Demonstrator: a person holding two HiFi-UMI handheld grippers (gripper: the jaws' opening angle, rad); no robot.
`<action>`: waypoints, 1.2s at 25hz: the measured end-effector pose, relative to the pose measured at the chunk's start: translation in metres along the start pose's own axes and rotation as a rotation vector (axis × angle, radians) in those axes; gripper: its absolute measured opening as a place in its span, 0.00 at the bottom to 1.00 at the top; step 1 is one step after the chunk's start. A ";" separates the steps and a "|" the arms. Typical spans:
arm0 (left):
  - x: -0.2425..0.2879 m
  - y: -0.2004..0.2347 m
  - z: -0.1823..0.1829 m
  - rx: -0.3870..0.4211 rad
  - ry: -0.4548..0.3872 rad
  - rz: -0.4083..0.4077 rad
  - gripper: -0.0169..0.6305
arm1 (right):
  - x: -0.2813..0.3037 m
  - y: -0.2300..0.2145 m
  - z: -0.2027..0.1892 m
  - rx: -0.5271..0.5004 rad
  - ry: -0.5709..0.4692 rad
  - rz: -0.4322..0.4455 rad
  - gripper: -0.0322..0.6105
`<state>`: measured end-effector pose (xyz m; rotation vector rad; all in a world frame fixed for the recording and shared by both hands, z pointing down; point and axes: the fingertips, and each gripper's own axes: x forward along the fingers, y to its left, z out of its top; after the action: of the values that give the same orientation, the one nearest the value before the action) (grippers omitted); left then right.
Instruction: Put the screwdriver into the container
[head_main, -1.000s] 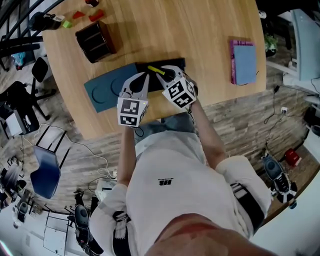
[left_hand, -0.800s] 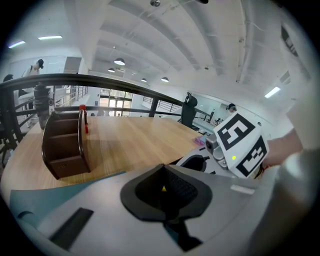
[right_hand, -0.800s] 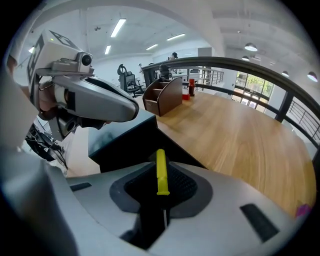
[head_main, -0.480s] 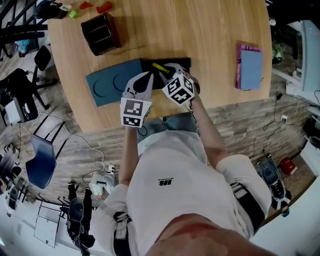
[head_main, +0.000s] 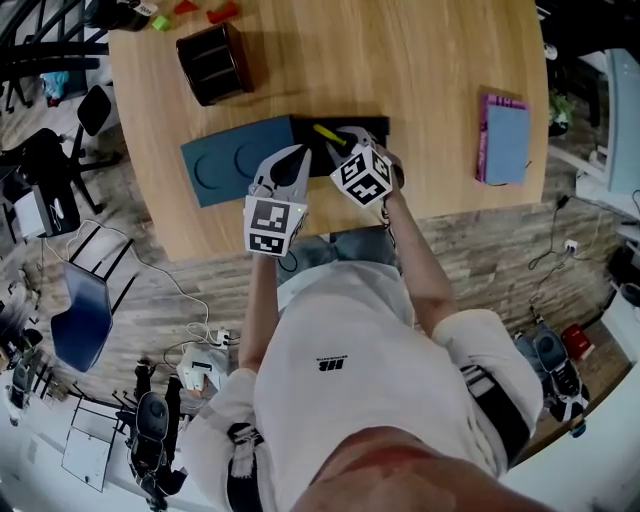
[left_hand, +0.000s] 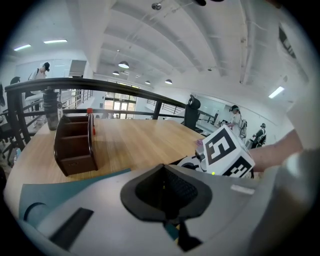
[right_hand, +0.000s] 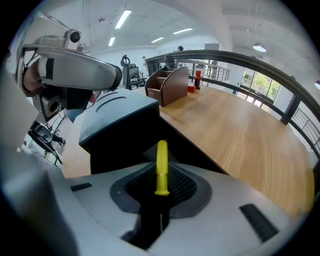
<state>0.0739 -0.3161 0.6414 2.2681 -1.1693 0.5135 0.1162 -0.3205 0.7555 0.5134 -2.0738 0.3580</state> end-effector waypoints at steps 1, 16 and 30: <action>-0.001 0.000 0.000 0.003 0.000 -0.001 0.04 | 0.000 0.000 0.000 -0.001 -0.001 -0.003 0.15; -0.014 -0.011 0.009 0.057 -0.019 -0.030 0.04 | -0.019 -0.003 0.005 0.061 -0.042 -0.042 0.15; -0.043 -0.031 0.078 0.169 -0.128 -0.101 0.04 | -0.145 -0.029 0.053 0.273 -0.359 -0.247 0.15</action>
<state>0.0825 -0.3220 0.5474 2.5227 -1.1013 0.4492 0.1600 -0.3381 0.6059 1.0524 -2.2798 0.4282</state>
